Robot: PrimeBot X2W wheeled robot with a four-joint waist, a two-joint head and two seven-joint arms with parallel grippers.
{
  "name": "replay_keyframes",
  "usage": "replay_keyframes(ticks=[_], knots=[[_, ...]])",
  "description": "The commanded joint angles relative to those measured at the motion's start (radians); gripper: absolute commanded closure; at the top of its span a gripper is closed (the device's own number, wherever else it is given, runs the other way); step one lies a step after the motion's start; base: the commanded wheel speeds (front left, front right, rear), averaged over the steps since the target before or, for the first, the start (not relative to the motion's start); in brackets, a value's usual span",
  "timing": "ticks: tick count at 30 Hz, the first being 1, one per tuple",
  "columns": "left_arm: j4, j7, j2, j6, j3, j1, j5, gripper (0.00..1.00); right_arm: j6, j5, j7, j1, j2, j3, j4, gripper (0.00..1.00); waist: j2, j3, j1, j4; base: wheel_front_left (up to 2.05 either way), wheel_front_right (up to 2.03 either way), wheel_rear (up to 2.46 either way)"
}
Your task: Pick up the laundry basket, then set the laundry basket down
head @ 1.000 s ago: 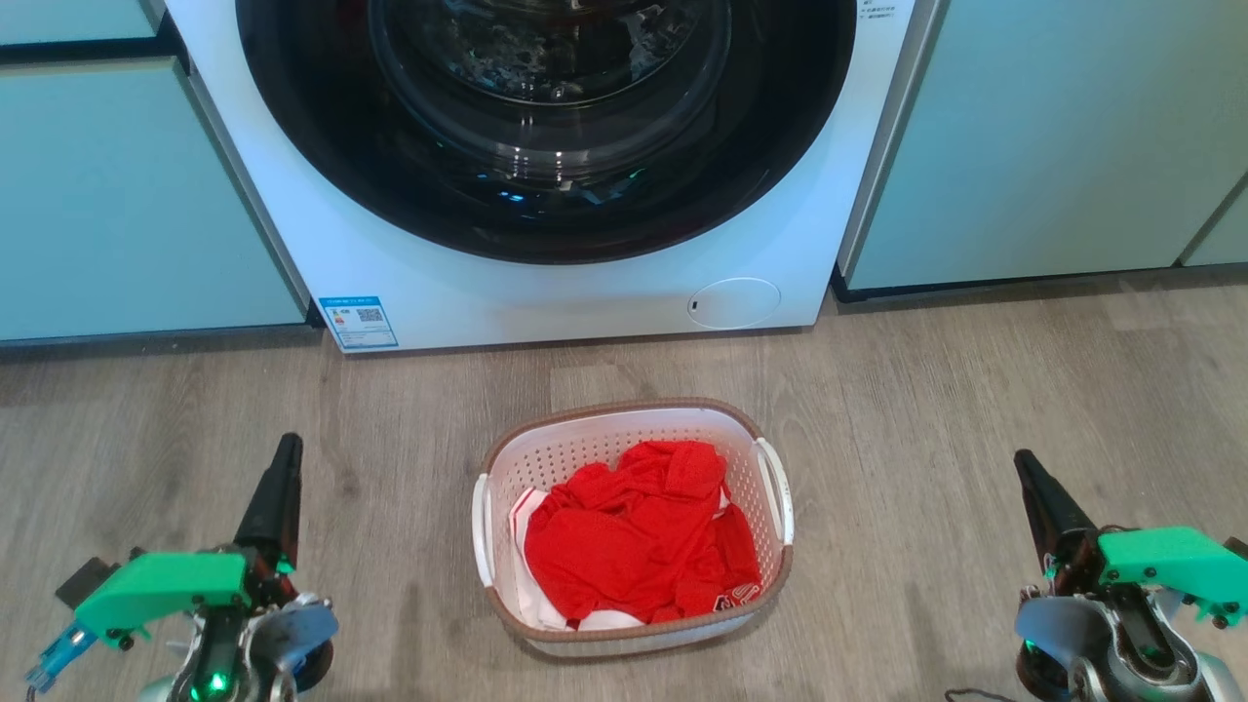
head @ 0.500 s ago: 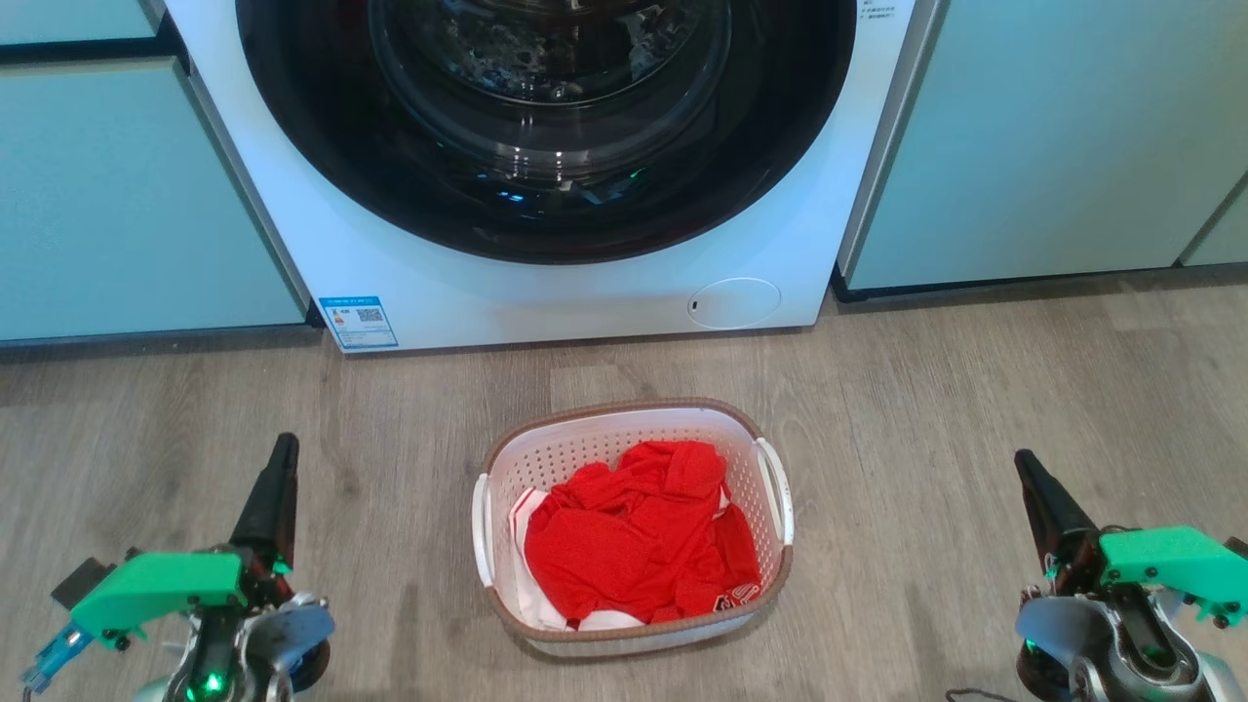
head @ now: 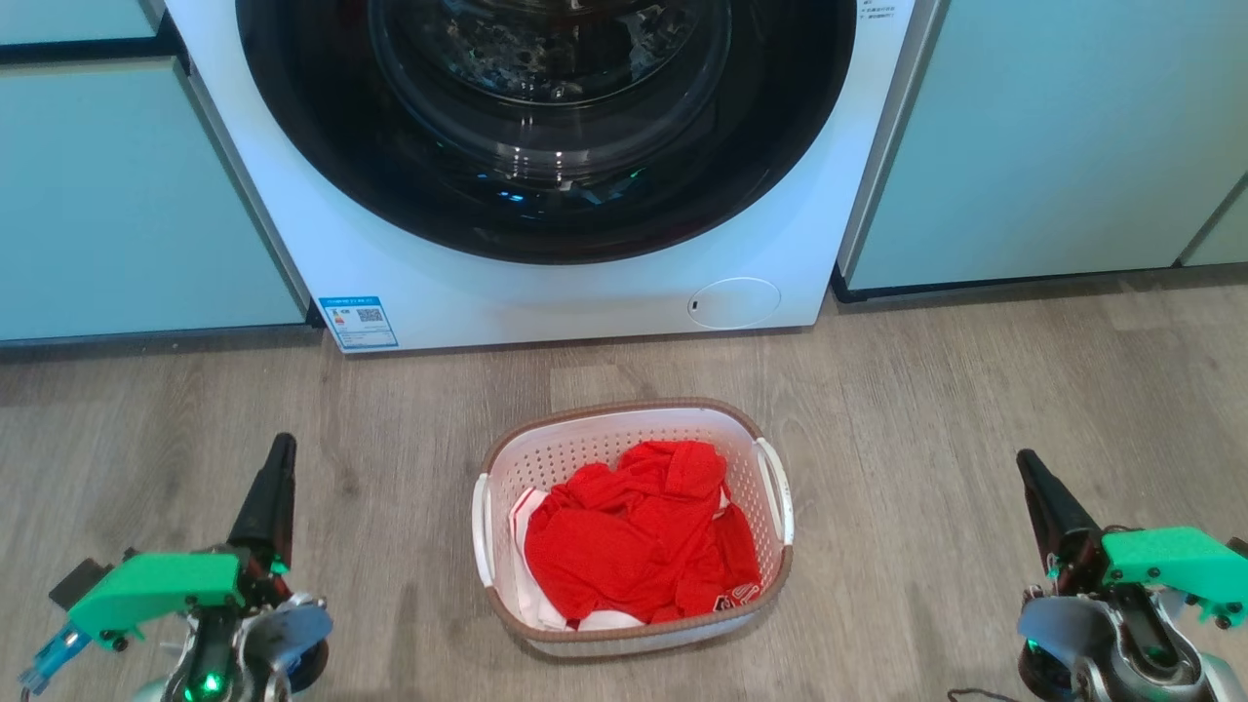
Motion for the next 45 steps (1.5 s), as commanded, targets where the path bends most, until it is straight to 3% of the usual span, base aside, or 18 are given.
replay_keyframes(ticks=[1, 45], knots=[[-0.029, 0.006, 0.011, -0.007, 0.033, -0.055, 0.006, 1.00, -0.001, -0.006, 0.006, -0.048, -0.004, 0.016, -0.036, 1.00, -0.0001, 0.000, 0.0000, 0.000, 0.00, 0.00, 0.00], [-0.029, 0.011, 0.007, -0.007, 0.040, -0.056, 0.011, 1.00, -0.001, -0.012, 0.012, -0.049, 0.002, 0.008, -0.036, 1.00, -0.0001, 0.000, 0.0000, 0.000, 0.00, 0.00, 0.00]])
